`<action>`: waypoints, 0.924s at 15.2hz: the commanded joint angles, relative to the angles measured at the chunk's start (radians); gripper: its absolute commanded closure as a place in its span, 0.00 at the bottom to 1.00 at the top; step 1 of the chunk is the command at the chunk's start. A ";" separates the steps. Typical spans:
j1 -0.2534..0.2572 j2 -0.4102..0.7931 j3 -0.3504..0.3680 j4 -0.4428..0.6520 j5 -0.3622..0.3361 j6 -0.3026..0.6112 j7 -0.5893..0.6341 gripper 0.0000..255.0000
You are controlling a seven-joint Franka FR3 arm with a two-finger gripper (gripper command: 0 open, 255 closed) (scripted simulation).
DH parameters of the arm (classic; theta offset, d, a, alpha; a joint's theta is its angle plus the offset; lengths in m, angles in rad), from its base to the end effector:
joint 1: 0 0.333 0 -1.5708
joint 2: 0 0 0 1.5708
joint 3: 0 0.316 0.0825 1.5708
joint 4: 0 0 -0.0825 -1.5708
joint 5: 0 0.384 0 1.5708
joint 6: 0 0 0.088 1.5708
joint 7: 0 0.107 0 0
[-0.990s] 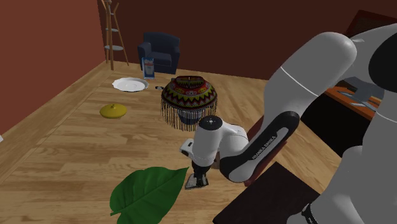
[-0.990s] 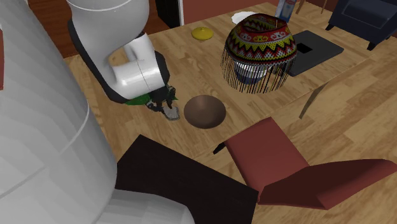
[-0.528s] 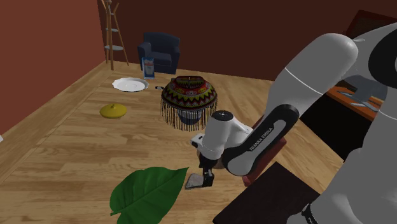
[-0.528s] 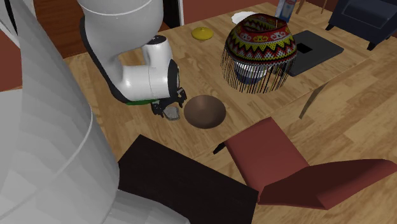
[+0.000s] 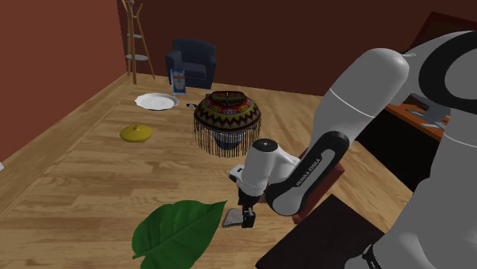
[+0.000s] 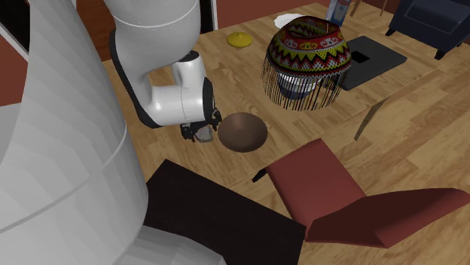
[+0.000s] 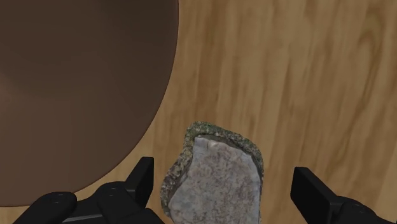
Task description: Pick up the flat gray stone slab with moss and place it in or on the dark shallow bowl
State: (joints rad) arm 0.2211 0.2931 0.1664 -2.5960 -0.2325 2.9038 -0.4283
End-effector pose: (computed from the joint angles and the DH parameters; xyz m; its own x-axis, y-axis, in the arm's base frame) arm 0.3954 0.1822 0.1569 0.5114 0.8592 0.0157 0.8590 -0.5116 0.0201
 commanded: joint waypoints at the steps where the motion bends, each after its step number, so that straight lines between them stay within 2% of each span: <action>1: 0.000 0.001 -0.001 0.000 -0.001 0.001 0.000 0.00; 3: 0.000 0.001 0.000 0.000 0.000 0.001 0.000 0.00; 4: 0.000 0.001 0.000 0.000 0.000 0.001 0.000 1.00; 14: -0.008 -0.016 0.010 -0.004 0.011 -0.012 -0.008 1.00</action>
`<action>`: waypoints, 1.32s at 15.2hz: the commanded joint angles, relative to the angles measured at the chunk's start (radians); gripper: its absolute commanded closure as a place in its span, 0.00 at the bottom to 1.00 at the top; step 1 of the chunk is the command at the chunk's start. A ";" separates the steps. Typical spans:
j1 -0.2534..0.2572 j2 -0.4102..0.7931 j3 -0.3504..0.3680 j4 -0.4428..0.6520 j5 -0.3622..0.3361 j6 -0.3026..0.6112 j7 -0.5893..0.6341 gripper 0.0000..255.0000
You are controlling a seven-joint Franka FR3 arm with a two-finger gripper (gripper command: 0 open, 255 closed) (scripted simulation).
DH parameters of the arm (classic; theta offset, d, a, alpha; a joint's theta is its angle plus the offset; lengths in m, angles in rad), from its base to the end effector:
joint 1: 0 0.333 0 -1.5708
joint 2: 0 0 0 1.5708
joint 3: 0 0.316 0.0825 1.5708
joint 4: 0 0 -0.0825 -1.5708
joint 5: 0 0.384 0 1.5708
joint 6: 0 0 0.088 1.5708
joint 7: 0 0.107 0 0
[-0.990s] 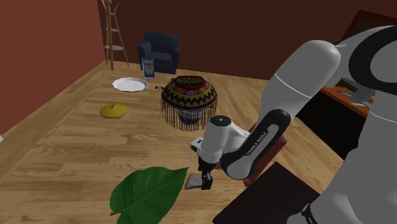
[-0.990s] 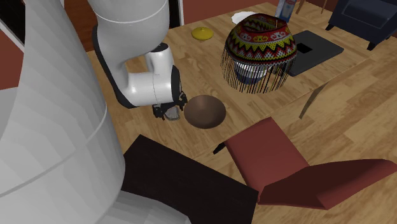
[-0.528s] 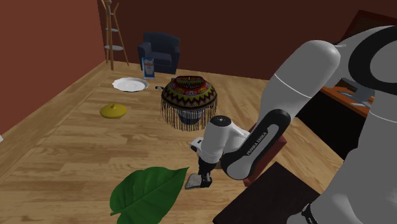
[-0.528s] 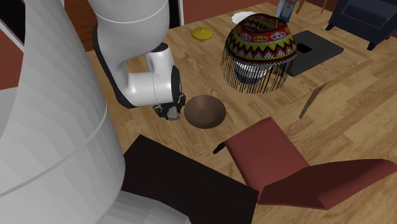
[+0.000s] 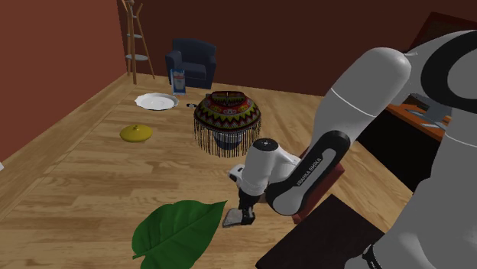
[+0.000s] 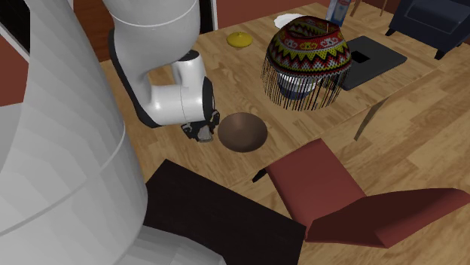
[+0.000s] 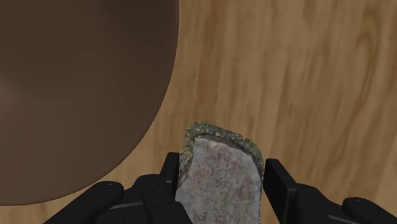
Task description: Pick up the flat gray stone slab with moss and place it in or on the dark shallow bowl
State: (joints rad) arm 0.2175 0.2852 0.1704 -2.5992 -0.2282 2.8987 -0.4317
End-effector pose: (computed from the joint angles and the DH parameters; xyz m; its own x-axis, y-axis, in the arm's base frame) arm 0.3950 0.1818 0.1591 0.5118 0.8590 0.0152 0.8588 -0.5120 0.0200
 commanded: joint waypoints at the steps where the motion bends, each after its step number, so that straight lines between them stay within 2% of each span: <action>1: -0.012 -0.025 0.017 -0.004 0.018 -0.021 -0.014 1.00; 9: -0.054 -0.159 0.081 -0.023 0.123 -0.131 -0.092 1.00; 20: -0.058 -0.329 0.104 -0.018 0.236 -0.299 -0.175 1.00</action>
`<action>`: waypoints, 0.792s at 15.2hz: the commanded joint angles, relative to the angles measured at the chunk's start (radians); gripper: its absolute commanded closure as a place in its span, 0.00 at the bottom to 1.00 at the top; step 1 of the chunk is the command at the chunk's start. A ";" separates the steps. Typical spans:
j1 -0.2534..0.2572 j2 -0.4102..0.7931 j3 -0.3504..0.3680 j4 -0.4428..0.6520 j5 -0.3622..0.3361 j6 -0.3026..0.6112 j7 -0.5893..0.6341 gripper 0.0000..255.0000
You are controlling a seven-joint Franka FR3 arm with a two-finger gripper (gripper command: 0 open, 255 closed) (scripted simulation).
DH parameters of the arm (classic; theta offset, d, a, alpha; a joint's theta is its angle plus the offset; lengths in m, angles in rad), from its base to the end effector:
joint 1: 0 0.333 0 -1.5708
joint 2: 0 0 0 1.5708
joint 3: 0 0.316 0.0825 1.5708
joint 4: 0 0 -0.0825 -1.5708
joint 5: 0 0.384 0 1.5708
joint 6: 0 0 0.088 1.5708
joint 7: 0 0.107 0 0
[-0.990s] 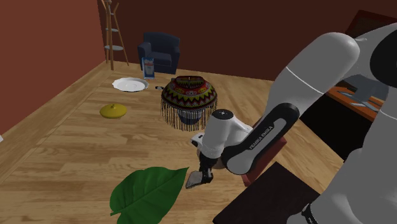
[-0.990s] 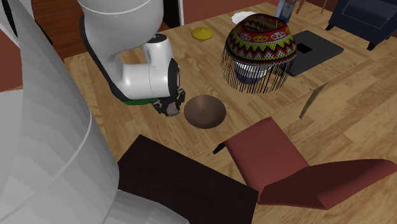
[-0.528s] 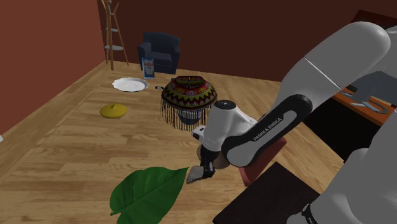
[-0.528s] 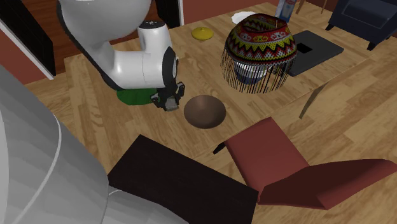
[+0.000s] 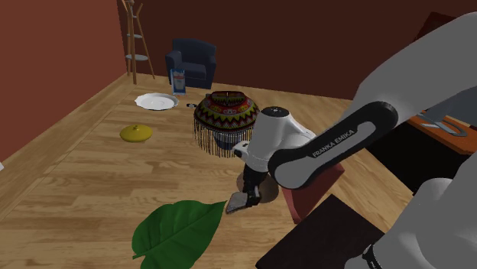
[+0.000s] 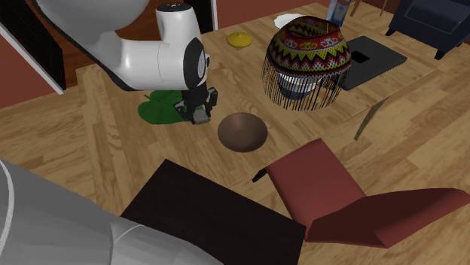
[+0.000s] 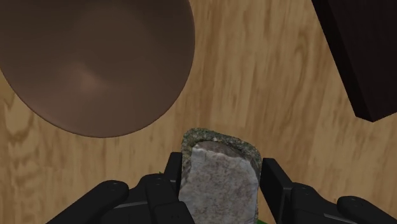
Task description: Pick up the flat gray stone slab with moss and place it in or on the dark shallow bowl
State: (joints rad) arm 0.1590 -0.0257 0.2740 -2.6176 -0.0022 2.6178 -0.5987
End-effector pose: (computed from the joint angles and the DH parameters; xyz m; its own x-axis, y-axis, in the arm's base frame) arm 0.3959 0.1825 0.2616 0.5115 0.8591 0.0160 0.8589 -0.5118 0.0207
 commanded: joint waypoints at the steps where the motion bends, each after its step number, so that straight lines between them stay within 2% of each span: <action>1: 0.002 -0.032 0.000 0.002 0.017 -0.034 -0.013 1.00; 2: 0.003 -0.043 0.000 0.004 0.022 -0.046 -0.017 1.00; 12: -0.132 -0.072 -0.169 0.017 0.020 -0.089 -0.318 1.00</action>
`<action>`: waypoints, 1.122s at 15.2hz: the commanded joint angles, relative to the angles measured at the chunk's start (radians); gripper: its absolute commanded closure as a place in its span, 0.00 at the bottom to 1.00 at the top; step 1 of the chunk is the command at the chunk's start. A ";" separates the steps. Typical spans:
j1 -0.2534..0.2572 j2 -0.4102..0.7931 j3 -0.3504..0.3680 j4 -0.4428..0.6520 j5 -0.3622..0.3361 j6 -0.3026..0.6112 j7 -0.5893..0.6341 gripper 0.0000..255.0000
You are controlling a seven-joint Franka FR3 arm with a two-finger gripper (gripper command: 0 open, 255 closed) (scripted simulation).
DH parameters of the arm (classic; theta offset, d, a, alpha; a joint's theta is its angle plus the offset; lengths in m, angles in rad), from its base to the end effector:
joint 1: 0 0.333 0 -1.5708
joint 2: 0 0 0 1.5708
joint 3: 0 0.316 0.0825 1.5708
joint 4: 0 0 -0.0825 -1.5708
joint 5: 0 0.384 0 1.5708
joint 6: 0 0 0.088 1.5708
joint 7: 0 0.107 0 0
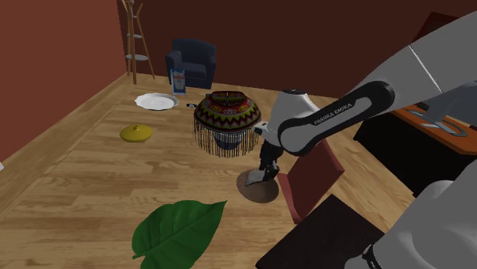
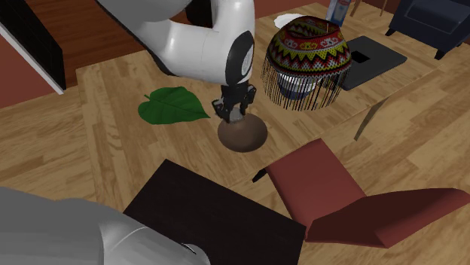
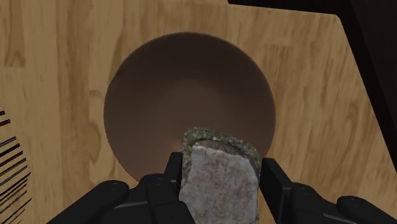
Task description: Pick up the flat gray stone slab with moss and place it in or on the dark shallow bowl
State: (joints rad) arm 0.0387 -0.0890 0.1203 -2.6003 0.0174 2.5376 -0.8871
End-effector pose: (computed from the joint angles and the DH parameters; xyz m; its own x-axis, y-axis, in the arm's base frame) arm 0.4324 0.0685 0.2886 0.5133 0.8581 0.0159 0.8578 -0.5135 0.0202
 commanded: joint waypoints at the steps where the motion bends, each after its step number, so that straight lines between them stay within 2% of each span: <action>1: -0.026 -0.005 -0.031 0.009 -0.002 -0.014 -0.057 1.00; 3: -0.045 0.001 -0.055 0.023 -0.005 -0.023 -0.099 1.00; 17: -0.046 0.195 -0.058 0.003 -0.029 0.191 -0.081 1.00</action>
State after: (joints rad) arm -0.0077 0.0931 0.0634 -2.5947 -0.0097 2.7126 -0.9695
